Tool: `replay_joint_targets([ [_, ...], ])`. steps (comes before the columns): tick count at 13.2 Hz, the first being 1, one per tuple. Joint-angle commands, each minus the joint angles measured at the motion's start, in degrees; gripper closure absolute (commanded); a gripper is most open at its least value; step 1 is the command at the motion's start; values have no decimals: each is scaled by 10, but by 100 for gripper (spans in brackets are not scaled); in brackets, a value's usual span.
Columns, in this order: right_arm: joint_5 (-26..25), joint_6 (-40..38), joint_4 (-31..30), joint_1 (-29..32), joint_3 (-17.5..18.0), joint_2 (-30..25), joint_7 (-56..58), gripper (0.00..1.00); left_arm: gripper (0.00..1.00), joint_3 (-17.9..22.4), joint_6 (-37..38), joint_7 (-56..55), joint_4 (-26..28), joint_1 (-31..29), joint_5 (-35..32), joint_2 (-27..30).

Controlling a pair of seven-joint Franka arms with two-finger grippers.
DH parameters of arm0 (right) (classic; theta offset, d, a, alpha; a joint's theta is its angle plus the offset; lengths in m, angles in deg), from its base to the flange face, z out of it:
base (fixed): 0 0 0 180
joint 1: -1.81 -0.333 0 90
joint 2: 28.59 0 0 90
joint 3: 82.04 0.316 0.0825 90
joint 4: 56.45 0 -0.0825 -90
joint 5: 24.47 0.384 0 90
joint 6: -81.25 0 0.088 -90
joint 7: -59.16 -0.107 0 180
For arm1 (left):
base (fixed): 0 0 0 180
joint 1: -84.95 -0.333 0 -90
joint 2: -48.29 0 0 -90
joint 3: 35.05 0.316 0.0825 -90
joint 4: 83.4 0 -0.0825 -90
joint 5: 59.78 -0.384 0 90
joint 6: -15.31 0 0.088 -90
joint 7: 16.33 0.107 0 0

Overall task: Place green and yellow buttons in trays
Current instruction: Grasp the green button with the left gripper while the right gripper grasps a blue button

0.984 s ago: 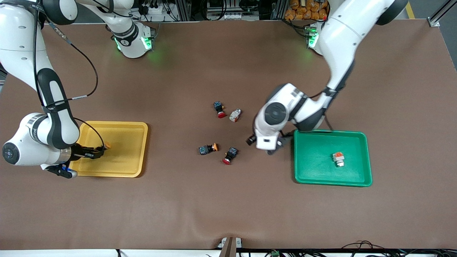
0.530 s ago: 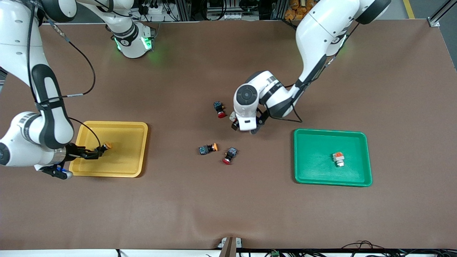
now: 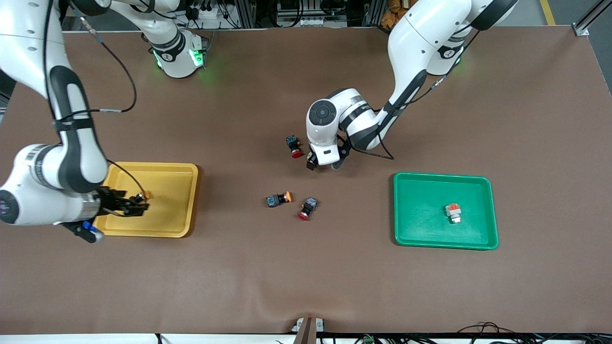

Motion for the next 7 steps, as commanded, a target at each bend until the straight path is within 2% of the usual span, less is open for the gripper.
replay_joint_targets([
  [1, 50, 0, -5, -46, -3, -14, -120, 0, 0, 5, -36, -43, 29, 4, -25, 17],
  [6, 58, 42, 2, -133, -3, -13, -312, 0, 0, 5, -49, -49, 34, 5, -27, 14],
  [7, 58, 59, 1, -148, -3, -11, -371, 0, 7, 5, -50, -49, 34, 6, -27, 13],
])
